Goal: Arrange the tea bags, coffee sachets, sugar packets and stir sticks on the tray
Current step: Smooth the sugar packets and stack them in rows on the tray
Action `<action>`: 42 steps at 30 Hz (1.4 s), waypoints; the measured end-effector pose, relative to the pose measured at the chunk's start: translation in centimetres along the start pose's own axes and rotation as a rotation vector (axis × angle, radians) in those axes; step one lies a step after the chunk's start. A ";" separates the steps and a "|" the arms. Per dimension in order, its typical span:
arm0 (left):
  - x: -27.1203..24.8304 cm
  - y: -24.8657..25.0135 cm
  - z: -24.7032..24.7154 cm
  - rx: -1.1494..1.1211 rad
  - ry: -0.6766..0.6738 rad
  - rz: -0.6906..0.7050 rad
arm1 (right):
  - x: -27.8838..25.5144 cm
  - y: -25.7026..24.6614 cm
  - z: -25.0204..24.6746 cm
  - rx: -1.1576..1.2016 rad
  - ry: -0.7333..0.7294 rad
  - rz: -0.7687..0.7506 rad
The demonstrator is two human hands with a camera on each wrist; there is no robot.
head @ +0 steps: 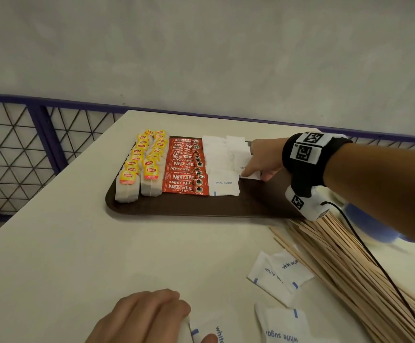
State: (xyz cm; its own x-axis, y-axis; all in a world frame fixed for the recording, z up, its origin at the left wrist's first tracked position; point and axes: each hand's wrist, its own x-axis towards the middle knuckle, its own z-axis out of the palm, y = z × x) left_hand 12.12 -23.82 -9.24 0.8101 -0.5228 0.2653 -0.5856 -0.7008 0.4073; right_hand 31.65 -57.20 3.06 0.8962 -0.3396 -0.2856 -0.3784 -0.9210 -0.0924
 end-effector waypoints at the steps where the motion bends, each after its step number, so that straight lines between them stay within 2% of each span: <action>1: 1.7 0.8 -1.2 -0.055 0.079 0.025 | 0.3 0.0 0.0 0.018 -0.009 -0.001; 2: 1.3 1.9 -1.5 -0.123 0.142 0.073 | 0.4 0.0 0.0 0.040 -0.022 -0.003; 4: 1.5 1.3 -0.8 -0.027 0.252 0.142 | 0.4 0.1 -0.3 0.173 -0.040 0.007; 6: 1.6 1.0 -0.3 -0.038 0.166 0.084 | -0.1 0.2 -0.8 0.307 -0.040 0.019; 8: 1.5 1.2 -0.6 -0.031 0.211 0.116 | -1.1 0.7 -1.4 0.284 -0.022 0.015; 10: 0.7 2.0 -1.3 -0.035 0.244 0.143 | -2.4 1.5 -2.4 0.153 0.028 -0.010; 13: -0.1 3.4 -2.6 -0.059 0.241 0.105 | -5.7 2.6 -3.6 0.095 0.116 -0.048; 15: -0.6 3.4 -2.7 -0.041 0.196 0.105 | -9.3 2.7 -3.4 0.098 0.110 -0.080; 18: -1.0 3.9 -2.7 -0.049 0.136 0.113 | -17.4 2.3 -1.0 0.128 -0.030 -0.179; 21: -1.3 4.2 -3.0 -0.044 0.096 0.135 | -25.9 3.0 3.0 -0.023 -0.243 -0.281; 23: -1.5 4.3 -3.1 -0.062 0.113 0.165 | -30.4 4.2 6.0 -0.152 -0.271 -0.356; 27: -1.5 5.1 -3.0 -0.111 0.139 0.274 | -34.7 6.8 11.4 -0.217 -0.045 -0.427; 31: -1.8 7.0 -2.7 -0.106 0.077 0.452 | -34.7 8.3 14.8 -0.015 0.202 -0.487; 34: -2.2 8.8 -1.9 0.024 -0.014 0.588 | -34.2 8.8 16.3 0.111 0.294 -0.607; 36: -2.2 9.1 -1.5 0.106 -0.037 0.626 | -33.9 9.2 16.9 0.196 0.333 -0.670; 42: -2.4 9.0 -1.1 0.143 0.090 0.683 | -32.4 9.5 17.2 0.472 0.525 -0.690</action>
State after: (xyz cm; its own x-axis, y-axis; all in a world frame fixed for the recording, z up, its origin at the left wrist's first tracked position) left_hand 4.90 -28.31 -5.24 0.2548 -0.8308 0.4948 -0.9570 -0.2899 0.0061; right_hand -4.91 -51.65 -4.97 0.9008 0.0969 0.4232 0.3150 -0.8168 -0.4834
